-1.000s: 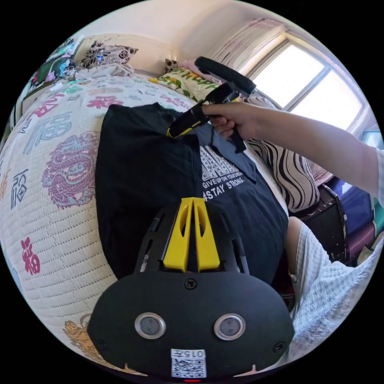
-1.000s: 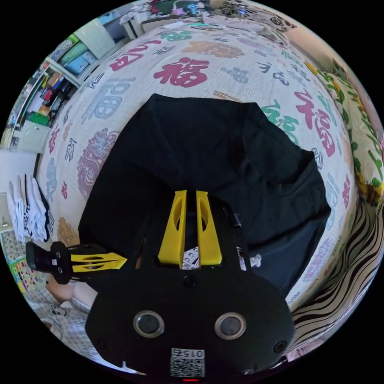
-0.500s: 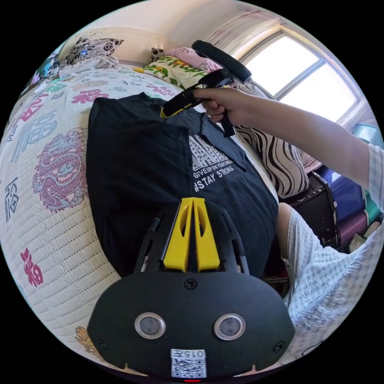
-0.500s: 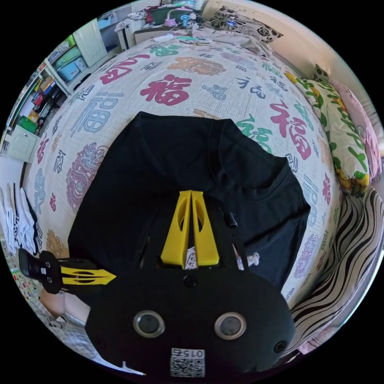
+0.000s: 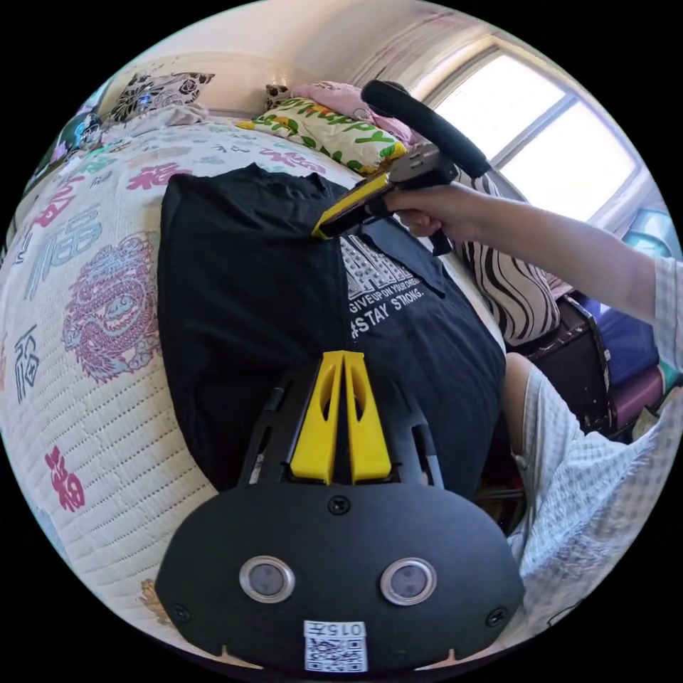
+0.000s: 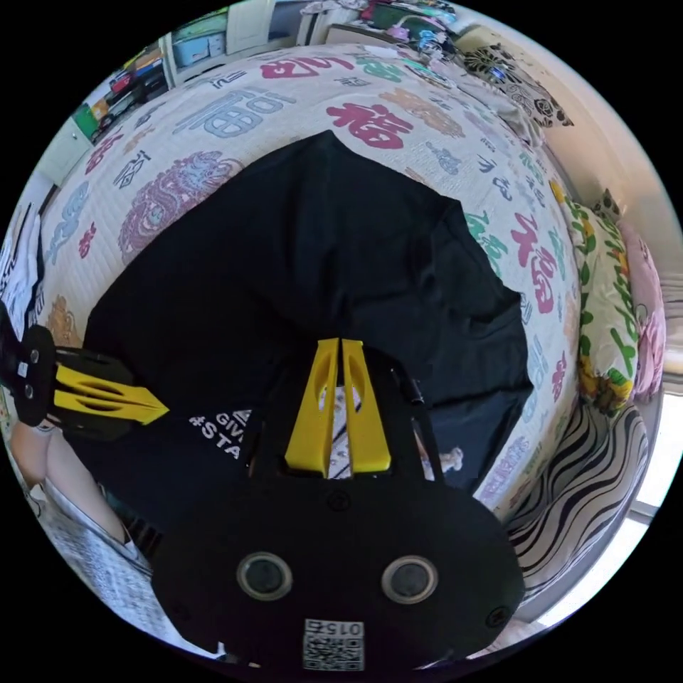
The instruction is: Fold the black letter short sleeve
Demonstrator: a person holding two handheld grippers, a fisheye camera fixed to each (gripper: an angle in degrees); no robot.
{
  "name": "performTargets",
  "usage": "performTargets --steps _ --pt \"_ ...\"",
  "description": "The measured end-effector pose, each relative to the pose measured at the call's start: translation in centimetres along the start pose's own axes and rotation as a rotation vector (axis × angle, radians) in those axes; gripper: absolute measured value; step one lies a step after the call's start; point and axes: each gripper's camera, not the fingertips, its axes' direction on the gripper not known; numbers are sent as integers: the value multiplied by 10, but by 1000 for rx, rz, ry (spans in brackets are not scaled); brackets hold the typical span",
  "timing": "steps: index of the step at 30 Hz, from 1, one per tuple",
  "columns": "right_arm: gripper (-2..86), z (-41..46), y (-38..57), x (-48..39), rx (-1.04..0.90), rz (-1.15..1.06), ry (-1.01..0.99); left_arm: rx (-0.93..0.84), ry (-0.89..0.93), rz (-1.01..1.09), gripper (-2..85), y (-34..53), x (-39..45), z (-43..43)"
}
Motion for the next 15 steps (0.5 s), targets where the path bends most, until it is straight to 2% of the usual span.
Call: performTargets --steps 4,8,9,12,15 --pt "8 -37 35 49 55 137 -48 27 30 13 0 4 -2 -16" --pt "37 -74 86 120 160 328 -43 310 -40 -75 36 14 -19 -72" --pt "40 -78 92 130 169 350 -46 329 -53 -99 44 11 -23 -76" --pt "69 -97 119 176 257 424 -132 329 -105 -101 79 -32 -35 -83" --pt "106 -107 130 205 312 440 -187 256 -195 -16 91 -123 -38 -76"
